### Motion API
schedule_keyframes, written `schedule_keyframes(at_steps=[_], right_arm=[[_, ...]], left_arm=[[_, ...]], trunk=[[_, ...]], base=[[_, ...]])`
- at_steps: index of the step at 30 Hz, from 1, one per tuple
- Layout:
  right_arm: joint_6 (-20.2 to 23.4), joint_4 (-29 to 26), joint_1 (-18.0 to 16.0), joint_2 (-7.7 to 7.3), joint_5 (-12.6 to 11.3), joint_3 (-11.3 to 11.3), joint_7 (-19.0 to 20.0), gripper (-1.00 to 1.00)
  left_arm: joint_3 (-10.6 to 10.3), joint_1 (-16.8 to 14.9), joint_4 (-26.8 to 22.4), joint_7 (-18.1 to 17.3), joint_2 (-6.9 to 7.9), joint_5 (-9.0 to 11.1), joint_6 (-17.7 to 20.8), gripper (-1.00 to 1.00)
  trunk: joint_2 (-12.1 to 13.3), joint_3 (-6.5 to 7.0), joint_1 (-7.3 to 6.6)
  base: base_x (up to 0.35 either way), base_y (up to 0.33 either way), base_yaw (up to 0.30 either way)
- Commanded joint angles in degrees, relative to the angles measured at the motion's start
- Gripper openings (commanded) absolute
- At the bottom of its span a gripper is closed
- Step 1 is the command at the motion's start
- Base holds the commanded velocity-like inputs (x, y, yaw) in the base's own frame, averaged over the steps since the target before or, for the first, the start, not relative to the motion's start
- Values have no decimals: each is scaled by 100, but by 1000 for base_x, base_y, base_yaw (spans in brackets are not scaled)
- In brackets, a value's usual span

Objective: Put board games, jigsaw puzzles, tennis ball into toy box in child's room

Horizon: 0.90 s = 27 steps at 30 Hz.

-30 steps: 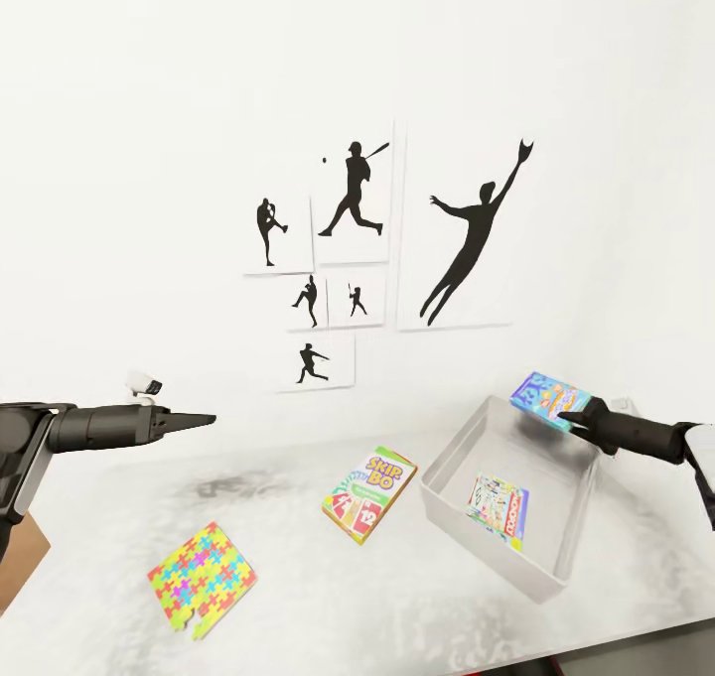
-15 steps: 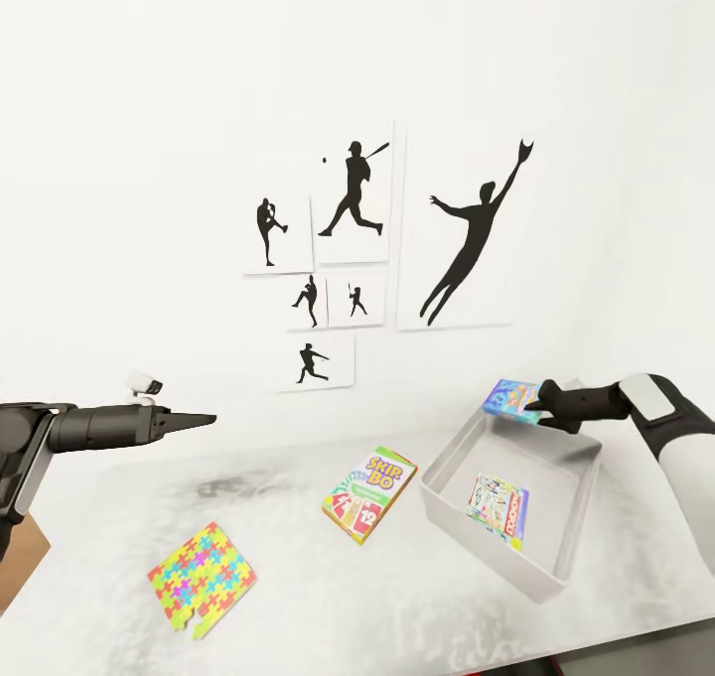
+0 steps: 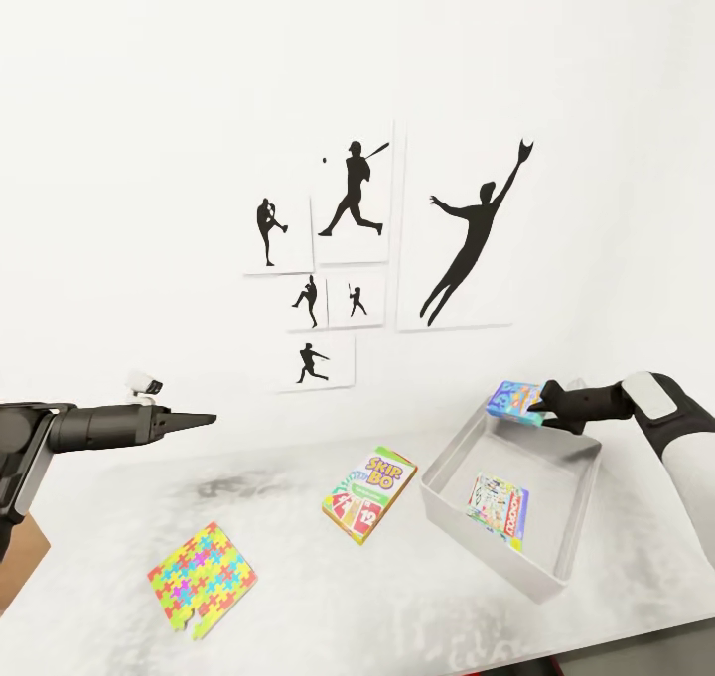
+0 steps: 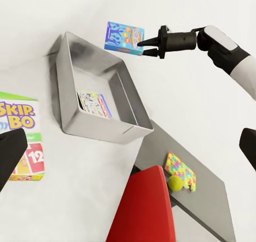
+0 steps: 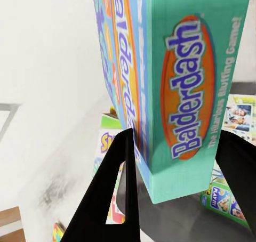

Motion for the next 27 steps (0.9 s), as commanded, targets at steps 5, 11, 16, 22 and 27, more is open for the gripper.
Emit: schedule_keyframes(at_steps=[5,11,16,22,27], right_arm=[[27,-3,3,0,42,-43,34,-100],[27,-9,-3,-15,31,-46,39,-100],[27,-10,-4,-19,21,-50,40,-100],[27,-10,-2,-20,8,-49,40,-100],[27,-10,1,-20,-2,-48,40,-100]], left_arm=[[2,-3,0,-23,2,-2,61,100],[0,-3,-8,-23,-13,5,61,100],[-214,-3,-16,-23,-128,31,61,100],[-385,-3,-17,-23,-369,19,61,100],[-402,-3,-11,-23,-410,23,61,100]], trunk=[[-9,-8,3],[-9,-9,3],[-9,-38,3],[-9,-90,3],[-9,-136,3]], base=[[0,0,0],[0,0,0],[0,0,0],[0,0,53],[0,0,87]])
